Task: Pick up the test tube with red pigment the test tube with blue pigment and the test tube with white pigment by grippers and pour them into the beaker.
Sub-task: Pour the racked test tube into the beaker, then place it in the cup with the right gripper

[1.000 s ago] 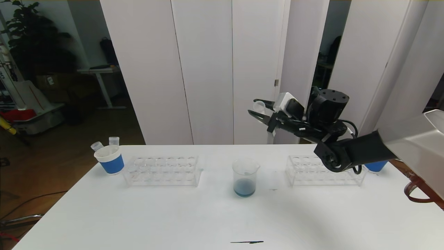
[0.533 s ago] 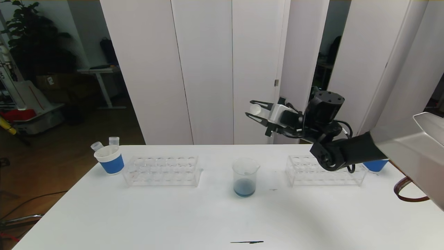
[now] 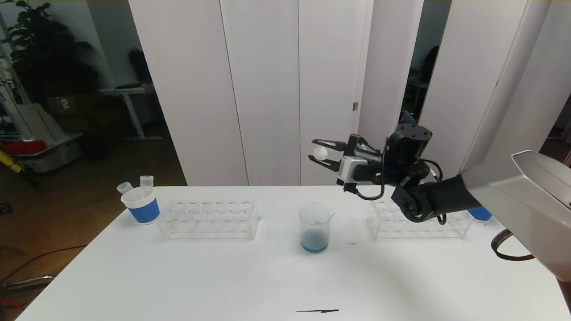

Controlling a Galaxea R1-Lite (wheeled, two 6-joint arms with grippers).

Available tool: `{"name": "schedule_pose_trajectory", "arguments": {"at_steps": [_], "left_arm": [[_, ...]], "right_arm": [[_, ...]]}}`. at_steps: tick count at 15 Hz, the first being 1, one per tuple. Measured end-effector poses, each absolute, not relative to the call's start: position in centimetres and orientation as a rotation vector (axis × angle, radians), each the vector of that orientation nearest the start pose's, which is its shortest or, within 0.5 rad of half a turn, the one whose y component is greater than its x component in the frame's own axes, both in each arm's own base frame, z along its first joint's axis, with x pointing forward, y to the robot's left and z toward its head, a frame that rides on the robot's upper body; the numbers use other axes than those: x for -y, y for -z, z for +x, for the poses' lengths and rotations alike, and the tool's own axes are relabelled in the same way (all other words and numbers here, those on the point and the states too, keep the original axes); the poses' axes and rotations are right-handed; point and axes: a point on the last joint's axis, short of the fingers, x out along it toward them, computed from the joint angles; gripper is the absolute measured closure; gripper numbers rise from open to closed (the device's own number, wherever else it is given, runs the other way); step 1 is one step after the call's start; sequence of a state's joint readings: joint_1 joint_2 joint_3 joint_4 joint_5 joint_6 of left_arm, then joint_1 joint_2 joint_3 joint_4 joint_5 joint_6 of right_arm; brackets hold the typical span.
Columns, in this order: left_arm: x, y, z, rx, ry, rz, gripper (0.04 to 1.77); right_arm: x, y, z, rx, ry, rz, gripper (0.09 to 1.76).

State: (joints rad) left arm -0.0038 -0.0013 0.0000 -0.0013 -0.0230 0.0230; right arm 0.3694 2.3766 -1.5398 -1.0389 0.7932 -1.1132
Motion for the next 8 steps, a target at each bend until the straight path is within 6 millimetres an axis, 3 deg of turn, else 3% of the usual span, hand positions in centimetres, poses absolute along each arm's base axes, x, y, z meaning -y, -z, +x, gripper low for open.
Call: {"name": "schedule_pose_trajectory", "arguments": {"at_steps": [8], "left_arm": [[0.04,-7.56,-2.29,0.003,0.027,0.023,0.06]], "right_arm": [[-18.97,-13.8,44.75,0.869,-0.896,-1.115,1.27]]}}
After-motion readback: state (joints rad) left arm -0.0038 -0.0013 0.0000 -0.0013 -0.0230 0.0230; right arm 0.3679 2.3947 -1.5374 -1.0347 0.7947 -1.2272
